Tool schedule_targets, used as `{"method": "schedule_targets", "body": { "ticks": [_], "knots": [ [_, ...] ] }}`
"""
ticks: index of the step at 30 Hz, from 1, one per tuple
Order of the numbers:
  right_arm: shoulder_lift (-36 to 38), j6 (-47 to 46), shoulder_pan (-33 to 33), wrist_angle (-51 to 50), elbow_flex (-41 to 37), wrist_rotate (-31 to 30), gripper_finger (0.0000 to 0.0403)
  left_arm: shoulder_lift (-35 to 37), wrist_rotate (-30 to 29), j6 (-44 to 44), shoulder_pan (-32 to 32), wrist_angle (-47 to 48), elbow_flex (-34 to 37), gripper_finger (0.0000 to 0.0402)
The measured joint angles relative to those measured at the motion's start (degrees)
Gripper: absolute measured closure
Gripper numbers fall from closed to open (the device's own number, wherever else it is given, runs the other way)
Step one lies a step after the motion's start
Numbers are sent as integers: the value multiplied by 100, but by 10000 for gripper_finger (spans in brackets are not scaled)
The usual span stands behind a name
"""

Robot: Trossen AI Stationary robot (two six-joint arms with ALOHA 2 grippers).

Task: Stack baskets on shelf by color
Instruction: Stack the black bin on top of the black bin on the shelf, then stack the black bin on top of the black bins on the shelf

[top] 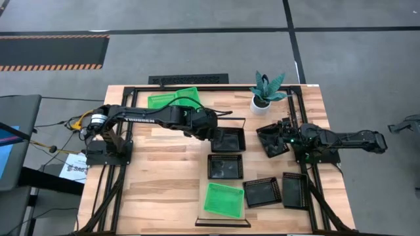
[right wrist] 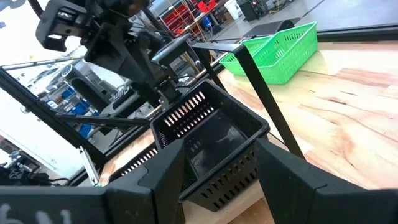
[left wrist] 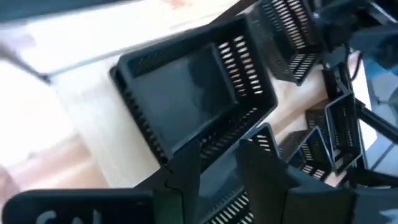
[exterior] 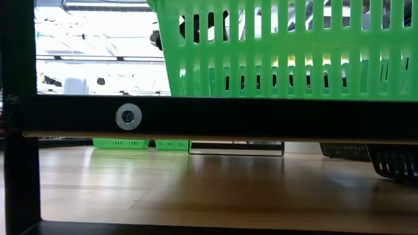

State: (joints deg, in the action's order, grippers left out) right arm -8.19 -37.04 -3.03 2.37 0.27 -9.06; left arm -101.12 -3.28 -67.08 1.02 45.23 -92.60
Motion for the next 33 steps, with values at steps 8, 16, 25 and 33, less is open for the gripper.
{"method": "schedule_targets", "body": {
  "ticks": [8,16,25,33],
  "knots": [
    [0,0,0,-2,0,2,184,-185,-8,746,-31,-56,89,387],
    [-4,0,0,-7,0,4,184,-214,150,475,-9,68,641,390],
    [-90,4,-13,-7,0,2,184,-159,152,572,-4,24,651,389],
    [-465,17,-11,-634,215,-258,184,243,-357,1335,-35,-631,651,395]
  ]
}}
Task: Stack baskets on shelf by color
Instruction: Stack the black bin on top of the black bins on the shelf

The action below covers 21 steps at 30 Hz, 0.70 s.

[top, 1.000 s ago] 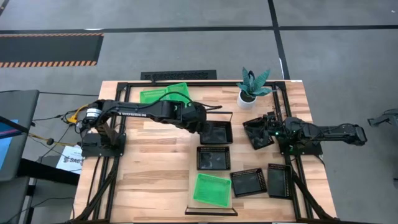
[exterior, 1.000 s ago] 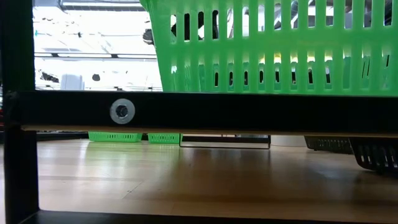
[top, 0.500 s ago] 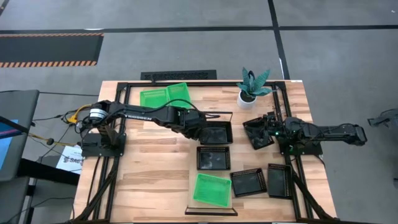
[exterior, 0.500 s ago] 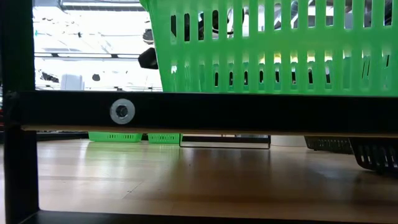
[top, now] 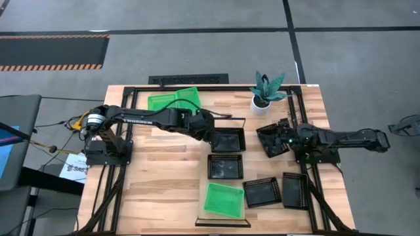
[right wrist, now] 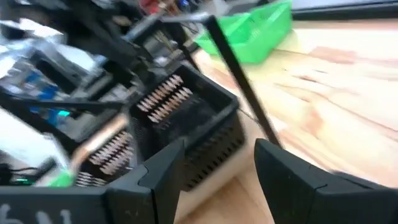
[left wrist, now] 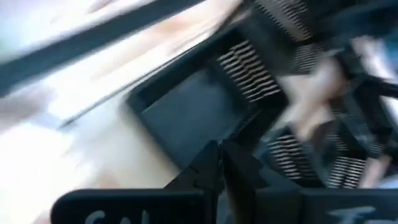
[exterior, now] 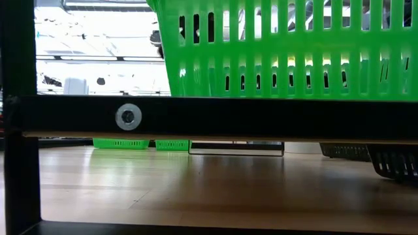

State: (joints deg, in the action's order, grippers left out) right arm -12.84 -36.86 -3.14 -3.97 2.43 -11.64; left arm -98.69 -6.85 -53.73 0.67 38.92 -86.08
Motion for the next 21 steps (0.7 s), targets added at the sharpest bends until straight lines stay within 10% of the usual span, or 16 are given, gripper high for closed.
{"method": "schedule_targets", "body": {
  "ticks": [21],
  "knots": [
    [-1316,-708,0,-3532,2248,-817,192,-363,253,955,-54,-99,7,401]
  ]
}}
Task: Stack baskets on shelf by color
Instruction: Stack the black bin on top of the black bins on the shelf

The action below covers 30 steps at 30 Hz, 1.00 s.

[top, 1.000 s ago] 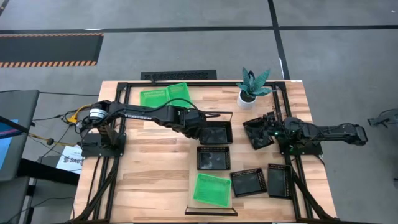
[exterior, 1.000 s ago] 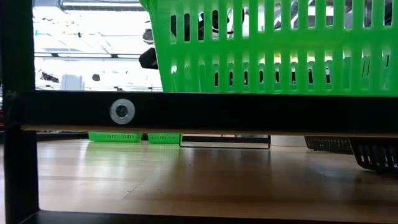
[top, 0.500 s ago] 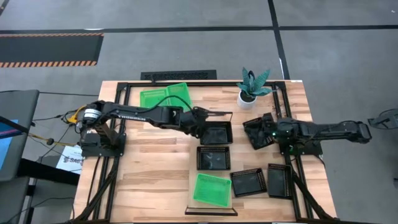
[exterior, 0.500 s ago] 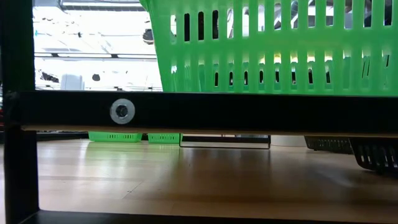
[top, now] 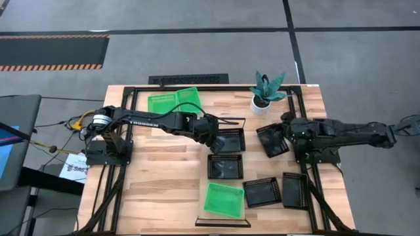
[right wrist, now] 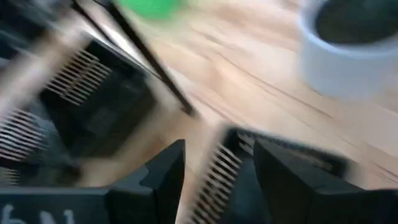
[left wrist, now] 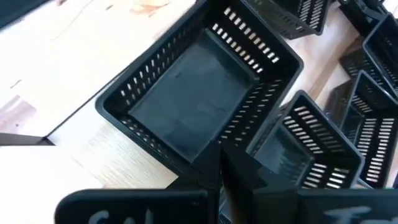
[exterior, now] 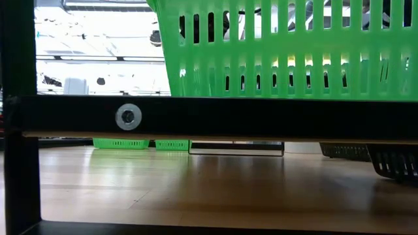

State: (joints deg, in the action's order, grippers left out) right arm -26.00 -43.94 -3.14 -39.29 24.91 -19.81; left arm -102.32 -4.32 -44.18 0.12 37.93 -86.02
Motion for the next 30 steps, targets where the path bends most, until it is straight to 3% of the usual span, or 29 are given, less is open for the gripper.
{"method": "schedule_targets", "body": {
  "ticks": [6,13,22,30],
  "knots": [
    [-817,-846,-127,-2370,874,-124,220,31,1,-460,-7,-49,-2,401],
    [-1804,-871,-325,-2443,937,211,240,131,373,-493,-3,-174,-4,342],
    [-3108,-514,-700,-2356,940,145,216,197,662,-418,-7,-285,-153,227],
    [-3806,-406,-863,-2302,940,295,218,197,690,-248,-9,-267,-155,195]
  ]
}}
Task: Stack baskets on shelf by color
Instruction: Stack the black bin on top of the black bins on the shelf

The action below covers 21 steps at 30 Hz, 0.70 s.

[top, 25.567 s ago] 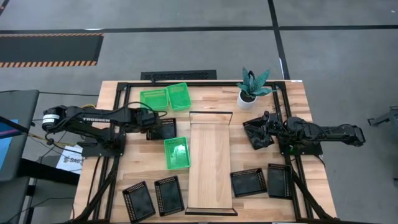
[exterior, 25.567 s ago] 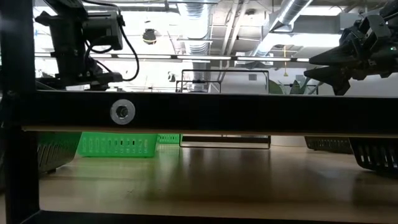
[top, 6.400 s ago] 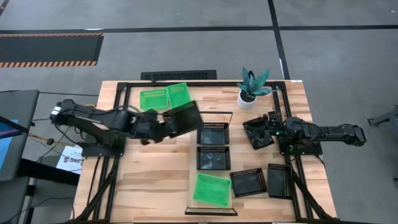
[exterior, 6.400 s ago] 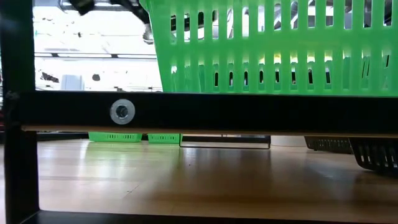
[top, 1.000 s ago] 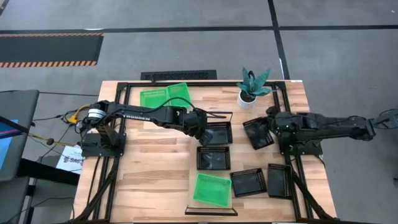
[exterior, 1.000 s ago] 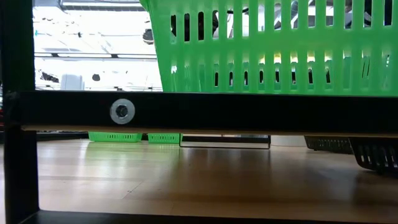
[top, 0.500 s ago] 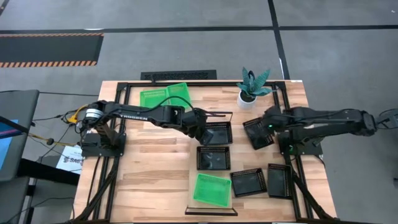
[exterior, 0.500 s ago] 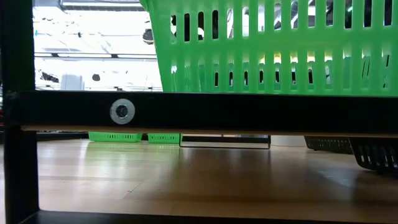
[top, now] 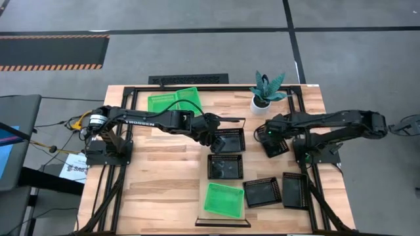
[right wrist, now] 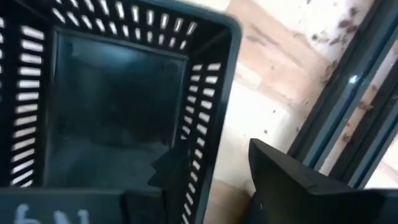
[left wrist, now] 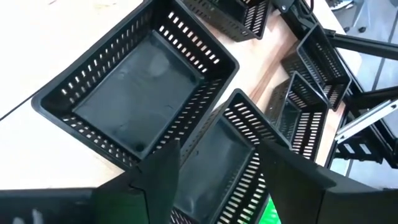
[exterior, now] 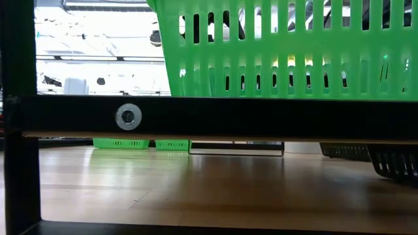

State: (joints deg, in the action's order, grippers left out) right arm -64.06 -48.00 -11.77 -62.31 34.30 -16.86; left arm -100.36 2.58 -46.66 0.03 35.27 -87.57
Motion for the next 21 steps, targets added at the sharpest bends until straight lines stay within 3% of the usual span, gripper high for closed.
{"method": "schedule_targets", "body": {
  "ticks": [10,21],
  "knots": [
    [-223,321,0,296,11,149,387,0,14,143,0,-3,0,194],
    [328,306,-33,46,293,183,399,0,21,9,4,-218,2,194]
  ]
}}
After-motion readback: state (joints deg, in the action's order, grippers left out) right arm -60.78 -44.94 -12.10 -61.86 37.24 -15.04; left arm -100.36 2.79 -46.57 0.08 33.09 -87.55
